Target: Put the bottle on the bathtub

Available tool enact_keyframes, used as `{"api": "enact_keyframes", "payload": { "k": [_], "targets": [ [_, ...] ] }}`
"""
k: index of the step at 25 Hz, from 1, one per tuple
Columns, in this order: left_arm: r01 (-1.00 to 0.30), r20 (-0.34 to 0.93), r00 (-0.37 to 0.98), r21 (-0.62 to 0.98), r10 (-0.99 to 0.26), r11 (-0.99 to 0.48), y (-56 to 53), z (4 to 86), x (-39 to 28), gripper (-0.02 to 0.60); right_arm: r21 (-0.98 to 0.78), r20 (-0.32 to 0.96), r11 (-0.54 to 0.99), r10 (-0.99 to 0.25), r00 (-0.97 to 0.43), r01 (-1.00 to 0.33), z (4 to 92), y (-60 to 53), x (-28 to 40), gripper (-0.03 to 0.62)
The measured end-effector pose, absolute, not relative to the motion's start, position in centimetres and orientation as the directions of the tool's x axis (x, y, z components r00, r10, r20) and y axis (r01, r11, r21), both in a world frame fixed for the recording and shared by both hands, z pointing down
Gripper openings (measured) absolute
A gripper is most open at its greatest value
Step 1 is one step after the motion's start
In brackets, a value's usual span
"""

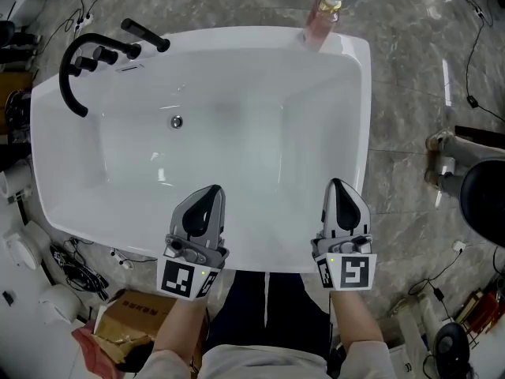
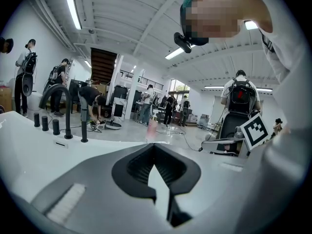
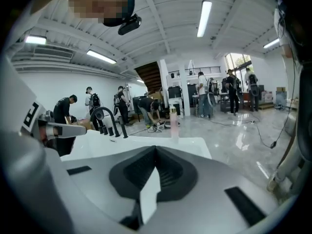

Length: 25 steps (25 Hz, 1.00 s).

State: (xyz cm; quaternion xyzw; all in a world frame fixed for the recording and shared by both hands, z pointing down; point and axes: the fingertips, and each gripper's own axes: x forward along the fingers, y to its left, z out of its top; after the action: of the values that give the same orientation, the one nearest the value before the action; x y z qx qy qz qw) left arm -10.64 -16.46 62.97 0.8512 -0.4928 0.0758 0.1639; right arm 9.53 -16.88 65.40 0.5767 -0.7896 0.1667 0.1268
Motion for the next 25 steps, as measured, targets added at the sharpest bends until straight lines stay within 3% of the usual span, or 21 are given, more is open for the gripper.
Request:
{"api": "enact_keyframes", "payload": {
  "k": [13, 25],
  "targets": [
    [-0.861, 0.32, 0.509, 0.181, -0.799, -0.476, -14.6, 60.8, -11.3, 0.006, -0.184, 0.406, 0.262, -0.857, -0.316, -0.947, 61.7, -15.1, 9.1, 0.005],
    [-0.869, 0.194, 0.494, 0.129, -0.848, -0.477, -14.1, 45.8, -12.0, 0.006, -0.18, 0.373, 0.276, -0.869, -0.326, -0.944, 49.3, -12.3, 9.3, 0.005]
  ]
}}
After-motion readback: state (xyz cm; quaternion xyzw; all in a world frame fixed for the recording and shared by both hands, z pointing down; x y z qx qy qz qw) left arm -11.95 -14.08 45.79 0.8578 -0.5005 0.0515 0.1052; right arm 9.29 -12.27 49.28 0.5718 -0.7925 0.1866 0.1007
